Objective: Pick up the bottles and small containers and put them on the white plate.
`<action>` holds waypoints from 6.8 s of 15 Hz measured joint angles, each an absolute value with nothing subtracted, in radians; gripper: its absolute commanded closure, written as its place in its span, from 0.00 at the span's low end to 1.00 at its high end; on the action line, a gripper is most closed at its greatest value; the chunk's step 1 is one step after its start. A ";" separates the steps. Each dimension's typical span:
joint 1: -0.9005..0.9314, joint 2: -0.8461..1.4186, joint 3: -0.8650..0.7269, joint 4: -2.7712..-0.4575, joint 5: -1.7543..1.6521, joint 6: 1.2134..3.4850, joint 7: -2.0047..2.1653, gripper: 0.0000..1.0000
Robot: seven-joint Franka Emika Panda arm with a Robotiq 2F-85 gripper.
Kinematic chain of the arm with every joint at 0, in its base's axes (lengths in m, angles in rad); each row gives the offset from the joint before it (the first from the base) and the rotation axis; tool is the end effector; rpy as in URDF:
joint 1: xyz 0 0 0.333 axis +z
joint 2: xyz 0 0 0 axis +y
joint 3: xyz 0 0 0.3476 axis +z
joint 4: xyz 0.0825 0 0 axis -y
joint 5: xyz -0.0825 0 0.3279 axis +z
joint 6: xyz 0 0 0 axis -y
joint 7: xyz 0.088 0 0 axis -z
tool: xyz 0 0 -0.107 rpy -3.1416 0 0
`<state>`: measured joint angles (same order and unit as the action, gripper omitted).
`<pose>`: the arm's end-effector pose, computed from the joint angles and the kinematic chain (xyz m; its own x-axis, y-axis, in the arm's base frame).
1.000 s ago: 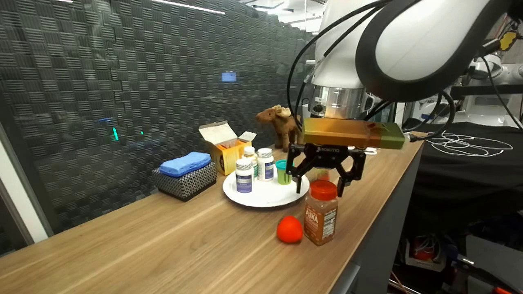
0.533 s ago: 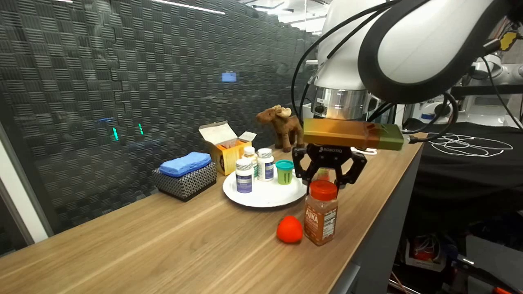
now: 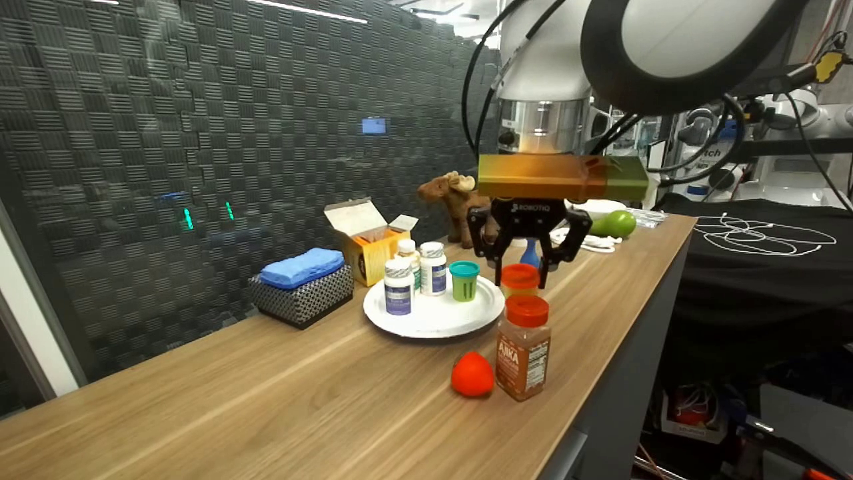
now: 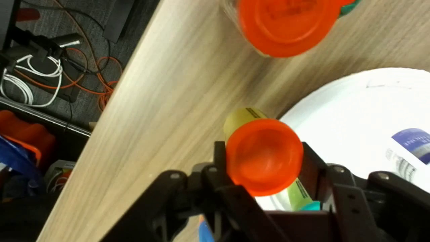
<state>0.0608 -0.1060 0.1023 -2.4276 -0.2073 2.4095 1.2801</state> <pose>0.4327 0.0707 0.4250 0.5558 -0.8126 0.1754 -0.8226 -0.5680 -0.0247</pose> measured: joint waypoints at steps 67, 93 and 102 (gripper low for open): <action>0.094 -0.037 0.079 -2.340 -0.048 2.331 0.574 0.00; 0.166 -0.051 0.196 -2.333 -0.018 2.210 0.900 0.00; 0.161 -0.053 0.189 -2.339 -0.022 2.146 0.986 0.00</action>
<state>0.1607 -0.0525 0.1890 -2.3386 -0.0220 2.1458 0.9863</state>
